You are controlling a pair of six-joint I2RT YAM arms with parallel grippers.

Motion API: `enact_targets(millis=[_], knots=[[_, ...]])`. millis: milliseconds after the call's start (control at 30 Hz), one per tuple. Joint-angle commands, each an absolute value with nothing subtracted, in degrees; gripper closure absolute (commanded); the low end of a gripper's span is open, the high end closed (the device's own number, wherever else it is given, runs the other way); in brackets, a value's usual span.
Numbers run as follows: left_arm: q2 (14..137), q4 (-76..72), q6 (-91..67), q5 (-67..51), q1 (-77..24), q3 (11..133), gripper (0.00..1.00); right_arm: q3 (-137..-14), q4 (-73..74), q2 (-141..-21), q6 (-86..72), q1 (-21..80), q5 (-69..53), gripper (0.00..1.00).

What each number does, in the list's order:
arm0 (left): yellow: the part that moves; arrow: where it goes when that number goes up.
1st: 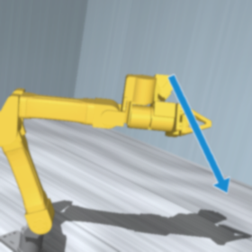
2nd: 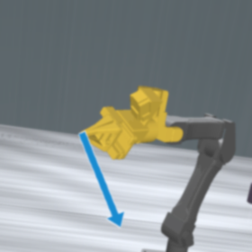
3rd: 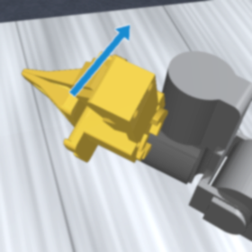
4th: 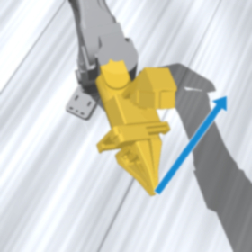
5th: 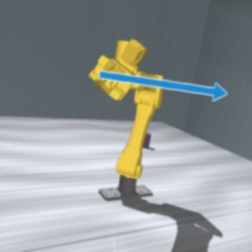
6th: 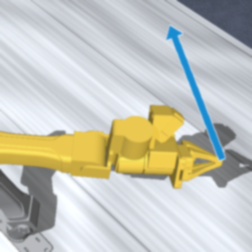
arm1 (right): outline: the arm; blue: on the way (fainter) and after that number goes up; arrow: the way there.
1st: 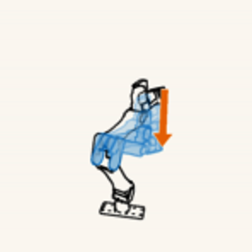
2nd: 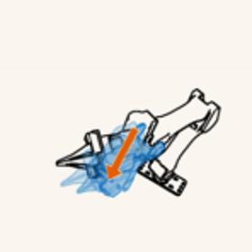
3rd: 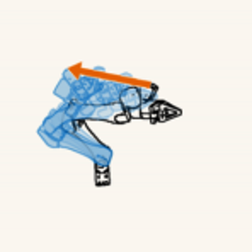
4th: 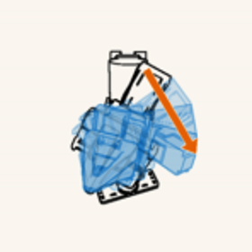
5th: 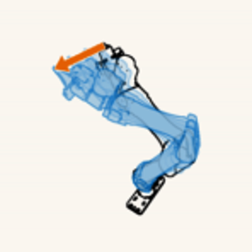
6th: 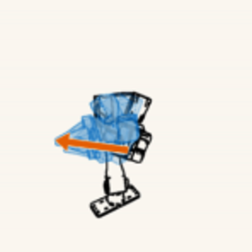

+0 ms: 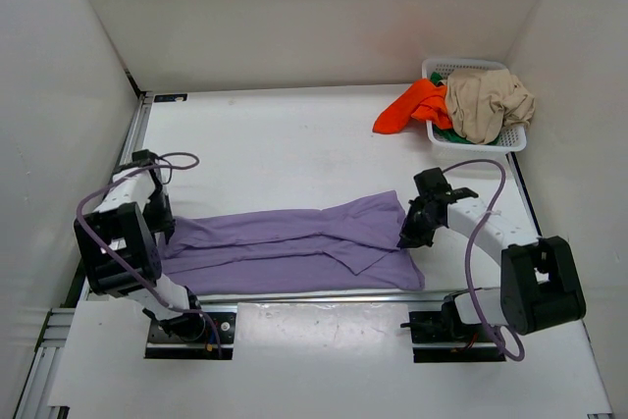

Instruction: Fold and stack the t-shirts

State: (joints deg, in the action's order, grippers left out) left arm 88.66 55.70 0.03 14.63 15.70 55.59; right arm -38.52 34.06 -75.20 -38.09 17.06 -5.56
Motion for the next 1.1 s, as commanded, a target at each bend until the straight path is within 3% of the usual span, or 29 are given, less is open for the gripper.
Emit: enact_targets(millis=[0,300,433,567,867,1067], knots=[[88.5,53.7,0.0,6.7,17.1,56.2,0.59,-42.4,38.1,-76.7,-36.1,17.3,-2.9,1.00],[90.3,53.0,0.0,3.5,17.1,51.2,0.59,-44.2,40.5,-78.3,-35.6,17.8,0.8,1.00],[91.8,52.5,0.0,4.0,17.1,49.8,0.68,-44.2,40.5,-78.3,-35.6,17.8,0.8,1.00],[91.2,52.5,0.0,5.9,17.1,49.7,0.90,-44.2,40.5,-78.3,-35.1,17.8,1.3,1.00],[82.0,53.5,0.0,14.5,17.1,55.2,0.90,-44.7,41.7,-75.1,-34.5,17.8,3.8,1.00],[83.3,54.9,0.0,17.1,17.1,52.6,0.90,-42.5,41.1,-73.7,-34.5,17.8,3.8,1.00]])
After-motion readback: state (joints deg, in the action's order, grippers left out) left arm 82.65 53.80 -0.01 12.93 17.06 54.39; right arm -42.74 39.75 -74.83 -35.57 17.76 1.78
